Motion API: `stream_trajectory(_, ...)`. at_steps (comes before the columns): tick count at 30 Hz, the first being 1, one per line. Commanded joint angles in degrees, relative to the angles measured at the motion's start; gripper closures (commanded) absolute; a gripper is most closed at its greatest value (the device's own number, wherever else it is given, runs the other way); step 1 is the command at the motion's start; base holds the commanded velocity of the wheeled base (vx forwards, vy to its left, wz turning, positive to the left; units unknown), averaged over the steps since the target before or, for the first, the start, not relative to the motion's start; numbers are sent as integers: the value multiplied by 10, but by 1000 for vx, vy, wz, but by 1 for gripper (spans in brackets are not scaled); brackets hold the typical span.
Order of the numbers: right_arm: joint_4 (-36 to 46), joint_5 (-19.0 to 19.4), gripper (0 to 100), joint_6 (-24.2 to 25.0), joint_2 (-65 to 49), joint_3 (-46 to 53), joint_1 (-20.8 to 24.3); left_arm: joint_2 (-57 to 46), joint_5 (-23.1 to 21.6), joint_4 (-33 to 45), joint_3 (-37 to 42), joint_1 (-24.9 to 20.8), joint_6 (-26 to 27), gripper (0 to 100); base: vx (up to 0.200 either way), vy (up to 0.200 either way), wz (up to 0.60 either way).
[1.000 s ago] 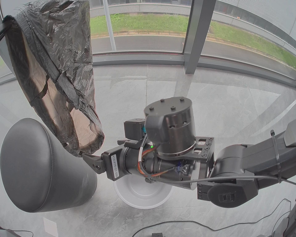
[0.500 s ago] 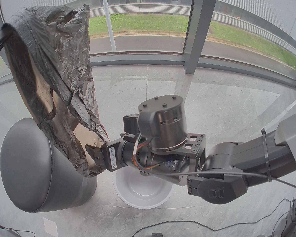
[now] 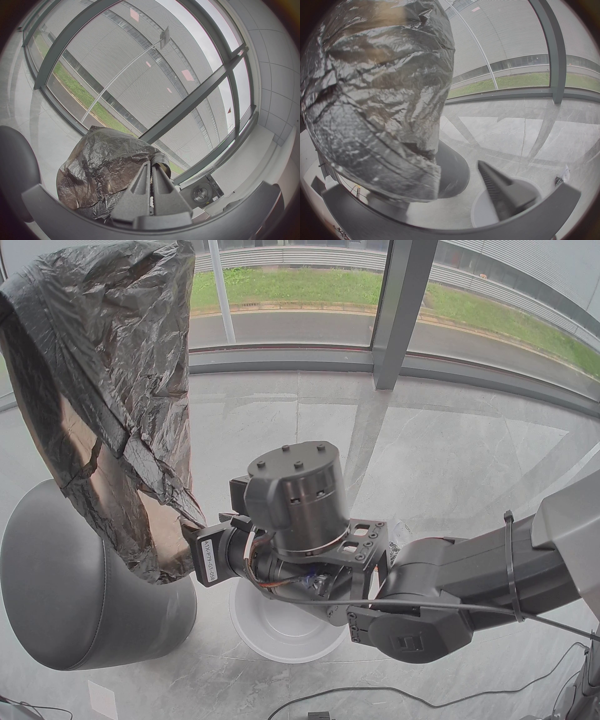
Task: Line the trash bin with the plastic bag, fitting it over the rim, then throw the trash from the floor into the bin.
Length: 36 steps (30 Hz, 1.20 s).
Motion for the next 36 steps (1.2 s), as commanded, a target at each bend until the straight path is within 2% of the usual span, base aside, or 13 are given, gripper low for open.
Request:
stream_trajectory(1,-1,-1,100,2,-7,9,1,6,0,-1,-1,1,0,100,0,0,0)
stream_trajectory(10,-15,0,100,1,-30,47,6,7,-1,0,0,11,0,100,0,0,0)
stream_trajectory(15,-8,14,100,7,-79,122,10,3,-12,-1,2,18,-1,100,0,0,0)
stream_trajectory(21,2,101,100,20,-158,236,5,6,-35,-1,19,24,-1,100,0,0,0)
stream_trajectory(22,24,130,100,21,-186,257,-2,8,-47,0,28,31,-1,100,0,0,0)
stream_trajectory(26,68,172,100,22,-233,279,-31,10,-69,13,50,46,-11,100,0,0,0)
stream_trajectory(27,95,198,100,32,-263,291,-46,8,-91,47,69,60,-27,100,0,0,0)
stream_trajectory(30,128,242,100,61,-306,307,-64,9,-127,109,77,89,-84,100,0,0,0)
stream_trajectory(31,144,262,100,70,-324,313,-74,10,-154,147,75,103,-125,100,0,0,0)
stream_trajectory(33,162,283,100,77,-342,319,-88,11,-200,197,72,130,-178,100,0,0,0)
stream_trajectory(34,162,283,100,77,-342,319,-88,11,-200,197,72,130,-178,100,0,0,0)
stream_trajectory(35,186,303,100,83,-354,327,-101,14,-268,254,68,176,-231,100,0,0,0)
stream_trajectory(36,198,310,100,87,-357,332,-105,20,-303,276,68,205,-257,100,0,0,0)
